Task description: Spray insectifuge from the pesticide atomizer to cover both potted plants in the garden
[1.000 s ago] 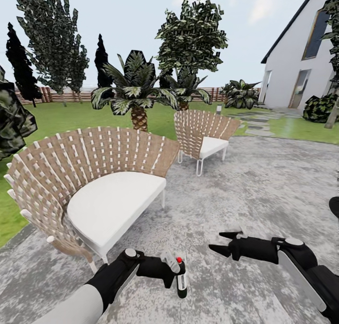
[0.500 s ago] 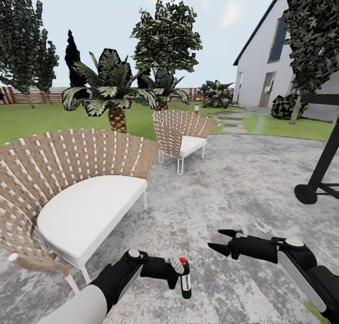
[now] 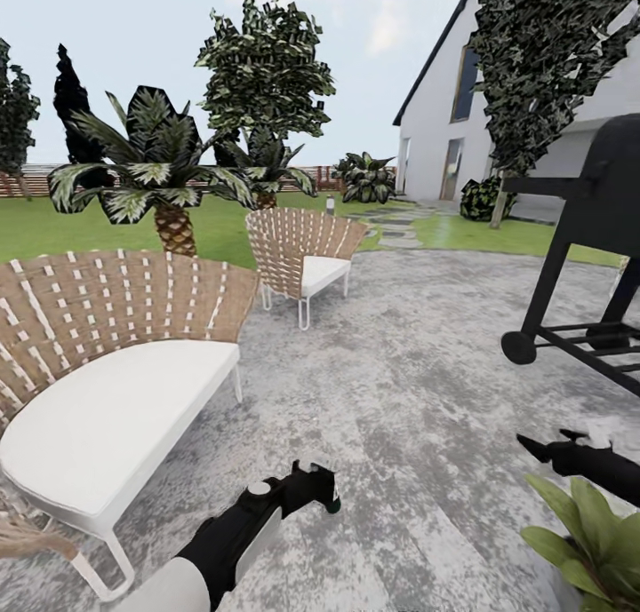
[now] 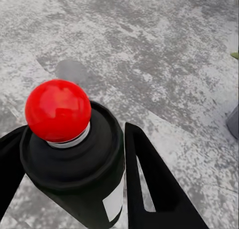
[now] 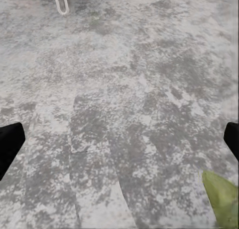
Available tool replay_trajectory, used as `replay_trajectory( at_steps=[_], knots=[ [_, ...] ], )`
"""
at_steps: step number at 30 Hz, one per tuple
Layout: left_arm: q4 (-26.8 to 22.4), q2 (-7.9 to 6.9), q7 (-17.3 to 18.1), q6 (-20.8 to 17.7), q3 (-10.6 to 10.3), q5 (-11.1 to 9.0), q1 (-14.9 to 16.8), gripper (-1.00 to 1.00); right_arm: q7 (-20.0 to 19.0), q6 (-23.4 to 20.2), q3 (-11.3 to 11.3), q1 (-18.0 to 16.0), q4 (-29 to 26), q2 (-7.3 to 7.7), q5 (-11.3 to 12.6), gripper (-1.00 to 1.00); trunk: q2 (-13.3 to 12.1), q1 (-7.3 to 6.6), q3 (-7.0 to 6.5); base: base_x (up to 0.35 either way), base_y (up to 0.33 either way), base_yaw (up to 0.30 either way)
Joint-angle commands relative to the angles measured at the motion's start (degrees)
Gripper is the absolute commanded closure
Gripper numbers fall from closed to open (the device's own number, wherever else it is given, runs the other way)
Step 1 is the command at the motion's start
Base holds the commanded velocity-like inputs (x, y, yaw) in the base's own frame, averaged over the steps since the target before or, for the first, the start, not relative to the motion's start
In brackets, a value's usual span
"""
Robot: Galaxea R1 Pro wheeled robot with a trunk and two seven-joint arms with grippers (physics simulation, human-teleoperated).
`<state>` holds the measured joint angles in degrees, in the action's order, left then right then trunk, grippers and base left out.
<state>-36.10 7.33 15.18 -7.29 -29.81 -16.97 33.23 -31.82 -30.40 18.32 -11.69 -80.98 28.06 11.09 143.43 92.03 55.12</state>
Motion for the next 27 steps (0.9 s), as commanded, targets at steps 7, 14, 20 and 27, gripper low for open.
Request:
replay_trajectory(
  at_steps=[7,14,20,27],
  knots=[
    [-27.5,-5.04,-9.6,-16.2,4.8,-3.8,-10.3,1.0,-2.8,5.2,15.6,0.6,-0.3,-0.97,-3.8,-1.0,0.0,0.0,0.0,0.0,-0.001,-0.297],
    [-26.3,-4.23,-14.8,-15.4,4.8,-3.3,-10.5,1.0,3.4,2.8,16.3,0.6,-0.2,-5.66,-16.8,-1.0,0.0,0.0,0.0,0.0,-0.26,-0.269],
    [-28.3,-4.6,-14.4,-15.7,4.8,-3.6,-10.5,1.0,3.4,3.3,16.3,0.6,-0.3,-5.99,-17.1,-1.0,0.0,0.0,0.0,0.0,-0.34,-0.024],
    [-43.2,-8.94,-11.7,-23.4,5.3,-9.6,-15.1,1.0,3.1,3.3,13.2,0.6,-0.3,-6.07,-17.2,-1.0,0.0,0.0,0.0,-0.018,-0.341,0.0]
  ],
)
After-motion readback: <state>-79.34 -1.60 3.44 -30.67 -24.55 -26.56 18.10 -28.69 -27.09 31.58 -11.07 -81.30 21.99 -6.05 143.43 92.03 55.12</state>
